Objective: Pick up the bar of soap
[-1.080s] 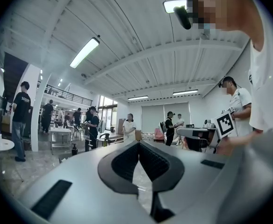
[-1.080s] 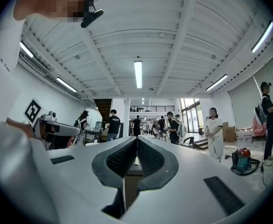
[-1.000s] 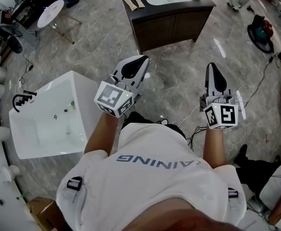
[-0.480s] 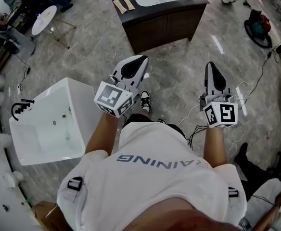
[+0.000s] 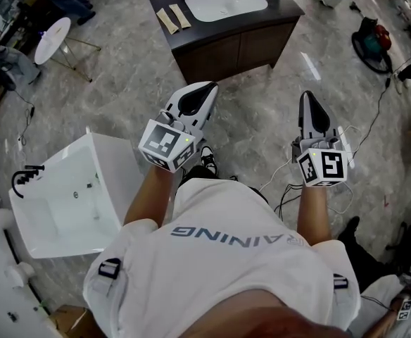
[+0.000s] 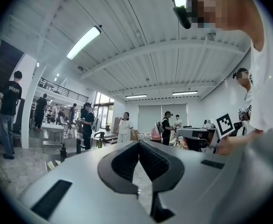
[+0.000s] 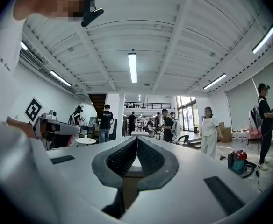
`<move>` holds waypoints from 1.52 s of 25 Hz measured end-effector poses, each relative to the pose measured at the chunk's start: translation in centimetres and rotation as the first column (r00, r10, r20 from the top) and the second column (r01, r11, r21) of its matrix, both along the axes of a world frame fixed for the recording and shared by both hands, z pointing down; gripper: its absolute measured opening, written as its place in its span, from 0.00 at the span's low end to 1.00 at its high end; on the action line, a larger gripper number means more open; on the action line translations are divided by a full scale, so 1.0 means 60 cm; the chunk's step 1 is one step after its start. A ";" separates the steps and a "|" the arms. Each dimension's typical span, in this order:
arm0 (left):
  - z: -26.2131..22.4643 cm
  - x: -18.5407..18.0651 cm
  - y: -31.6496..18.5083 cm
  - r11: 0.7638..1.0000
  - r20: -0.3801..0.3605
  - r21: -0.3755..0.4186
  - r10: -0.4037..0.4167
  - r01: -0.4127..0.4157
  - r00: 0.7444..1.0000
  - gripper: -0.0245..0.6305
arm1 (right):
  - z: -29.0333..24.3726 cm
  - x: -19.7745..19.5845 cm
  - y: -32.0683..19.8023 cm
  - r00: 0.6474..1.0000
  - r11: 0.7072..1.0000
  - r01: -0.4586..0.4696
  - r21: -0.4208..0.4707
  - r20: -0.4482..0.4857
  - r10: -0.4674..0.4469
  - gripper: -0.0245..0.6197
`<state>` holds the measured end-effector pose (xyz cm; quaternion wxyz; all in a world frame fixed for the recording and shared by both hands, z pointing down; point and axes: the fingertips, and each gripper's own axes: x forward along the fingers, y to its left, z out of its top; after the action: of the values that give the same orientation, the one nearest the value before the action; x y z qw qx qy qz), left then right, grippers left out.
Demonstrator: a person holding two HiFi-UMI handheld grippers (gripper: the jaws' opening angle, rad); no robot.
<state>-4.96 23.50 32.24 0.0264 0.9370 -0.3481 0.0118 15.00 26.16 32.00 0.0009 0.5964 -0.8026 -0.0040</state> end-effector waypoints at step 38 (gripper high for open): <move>0.009 0.026 -0.515 0.994 0.000 -0.015 -0.104 0.104 0.995 0.05 | 0.015 0.026 -0.540 0.995 0.994 0.099 -0.034 -0.003 -0.099 0.06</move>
<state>-3.39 -7.42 32.79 0.0340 0.9173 -0.3965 0.0127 16.59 -6.23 32.89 0.0124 0.5557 -0.8313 0.0080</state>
